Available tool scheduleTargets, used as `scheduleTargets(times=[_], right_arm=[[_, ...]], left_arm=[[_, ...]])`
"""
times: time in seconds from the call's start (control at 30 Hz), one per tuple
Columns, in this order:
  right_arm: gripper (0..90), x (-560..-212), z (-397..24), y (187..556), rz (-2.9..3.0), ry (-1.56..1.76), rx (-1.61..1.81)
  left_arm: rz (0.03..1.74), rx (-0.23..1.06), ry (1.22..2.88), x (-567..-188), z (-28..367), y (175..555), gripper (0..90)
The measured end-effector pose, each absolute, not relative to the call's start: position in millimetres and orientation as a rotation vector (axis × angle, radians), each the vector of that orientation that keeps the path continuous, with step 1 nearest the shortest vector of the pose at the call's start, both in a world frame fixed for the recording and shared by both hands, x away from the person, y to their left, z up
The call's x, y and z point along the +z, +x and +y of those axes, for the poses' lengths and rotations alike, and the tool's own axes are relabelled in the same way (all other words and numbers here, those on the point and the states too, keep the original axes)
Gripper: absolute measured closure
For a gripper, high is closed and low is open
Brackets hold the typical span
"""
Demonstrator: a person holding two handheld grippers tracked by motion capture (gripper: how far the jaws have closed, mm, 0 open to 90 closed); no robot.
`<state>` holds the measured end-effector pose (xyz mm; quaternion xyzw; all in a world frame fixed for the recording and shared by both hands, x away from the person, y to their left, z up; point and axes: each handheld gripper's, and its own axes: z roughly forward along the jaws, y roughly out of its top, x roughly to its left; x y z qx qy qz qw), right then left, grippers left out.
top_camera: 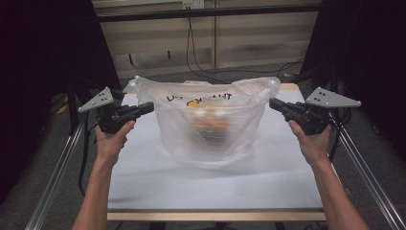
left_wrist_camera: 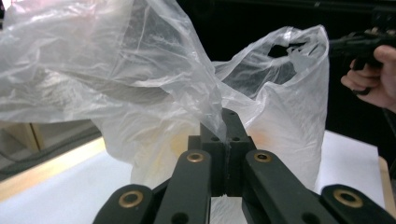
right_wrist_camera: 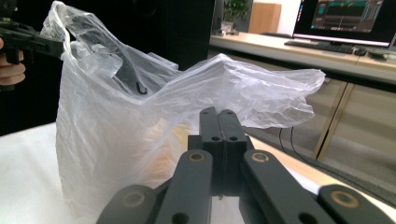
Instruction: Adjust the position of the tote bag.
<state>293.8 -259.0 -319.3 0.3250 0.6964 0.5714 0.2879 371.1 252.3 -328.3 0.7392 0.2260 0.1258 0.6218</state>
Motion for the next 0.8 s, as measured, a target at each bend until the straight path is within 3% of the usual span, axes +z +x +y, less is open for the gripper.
scheduleTargets(times=[0.8], right_arm=[[90.0,-367,-254,304,2.005,0.955,1.45]], left_arm=[[0.608,0.224,1.855,-380,255,383,90.0]])
